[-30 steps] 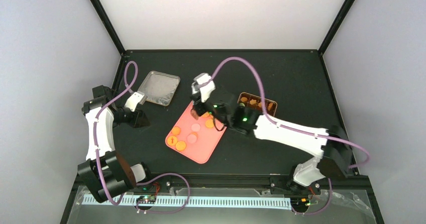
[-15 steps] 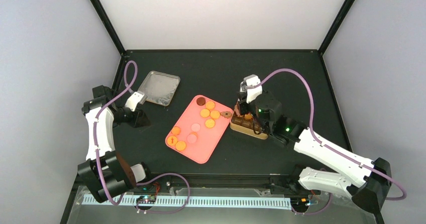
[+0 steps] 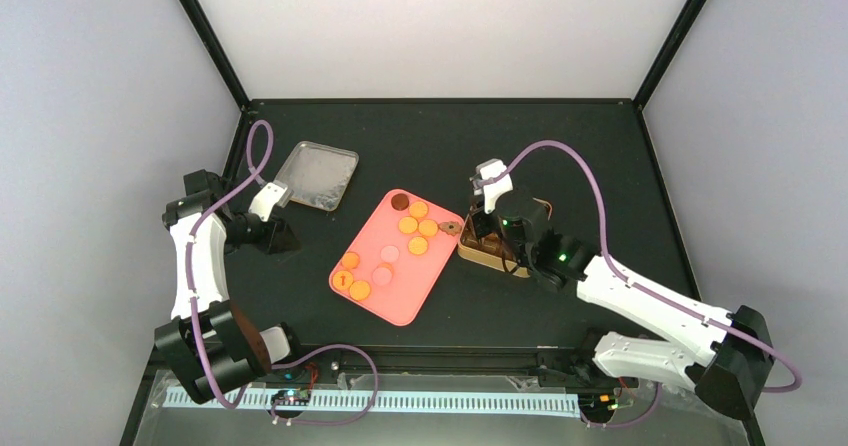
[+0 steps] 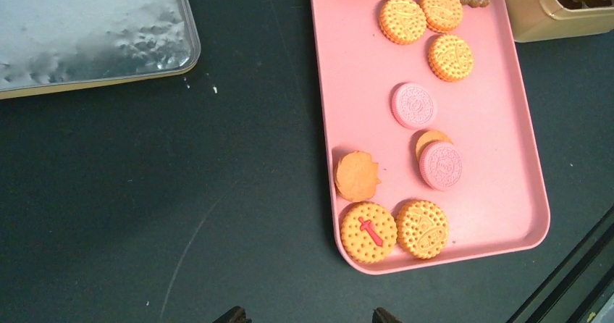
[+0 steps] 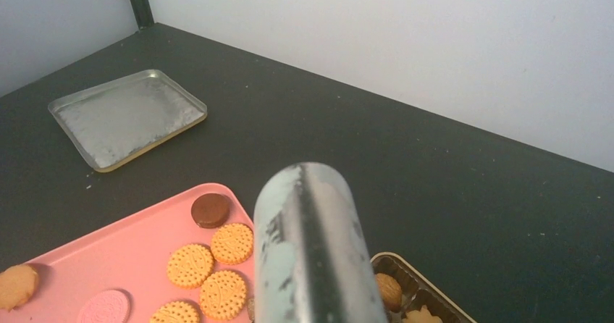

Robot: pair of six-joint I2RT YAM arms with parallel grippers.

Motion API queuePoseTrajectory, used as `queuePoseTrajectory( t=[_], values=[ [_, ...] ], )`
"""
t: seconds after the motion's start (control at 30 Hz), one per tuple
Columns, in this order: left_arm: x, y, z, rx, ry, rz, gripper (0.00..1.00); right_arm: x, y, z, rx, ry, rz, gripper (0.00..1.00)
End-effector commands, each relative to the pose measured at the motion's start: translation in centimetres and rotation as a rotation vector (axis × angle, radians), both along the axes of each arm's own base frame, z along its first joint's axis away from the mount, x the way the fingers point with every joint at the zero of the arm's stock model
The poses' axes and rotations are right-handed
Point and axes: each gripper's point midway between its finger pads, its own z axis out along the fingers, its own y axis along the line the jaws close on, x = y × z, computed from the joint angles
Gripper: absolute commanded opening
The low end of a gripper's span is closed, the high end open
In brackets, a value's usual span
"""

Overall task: Pack the cookies
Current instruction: Place the fake cookies in the empty pocket of the box.

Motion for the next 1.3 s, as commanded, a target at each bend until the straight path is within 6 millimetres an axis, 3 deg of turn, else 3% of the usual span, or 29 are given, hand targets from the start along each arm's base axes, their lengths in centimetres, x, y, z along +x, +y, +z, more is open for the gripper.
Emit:
queuePoseTrajectory(
  t=[0.0,0.53,0.73,0.83,0.87,0.93,1.13,1.27],
  values=[
    [0.1,-0.1,1.2,-0.007,-0.034,-0.013,0.46,0.5,0.4,1.3,0.041,-0.032,-0.004,0.18],
    [0.0,0.1,0.9,0.004,-0.028,-0.012,0.46,0.6,0.5,3.6,0.069,-0.068,-0.001,0.23],
    [0.1,0.1,0.9,0.008,-0.028,-0.009,0.46,-0.5,2.5,5.1,0.137,-0.059,0.106,0.22],
    [0.1,0.1,0.9,0.005,-0.027,-0.009,0.46,-1.6,4.9,6.0,0.169,-0.061,0.176,0.23],
    [0.1,0.1,0.9,0.003,-0.026,-0.006,0.46,-3.1,8.6,6.0,0.193,-0.037,0.275,0.23],
    [0.1,0.1,0.9,0.003,-0.026,-0.005,0.46,-3.8,11.1,5.6,0.193,-0.021,0.329,0.22],
    [-0.1,0.1,0.8,0.011,-0.023,-0.006,0.46,-4.8,18.6,3.1,0.194,0.057,0.457,0.22],
    [-0.1,0.2,0.8,0.016,-0.023,-0.007,0.46,-5.6,21.9,1.2,0.167,0.091,0.513,0.22]
  ],
)
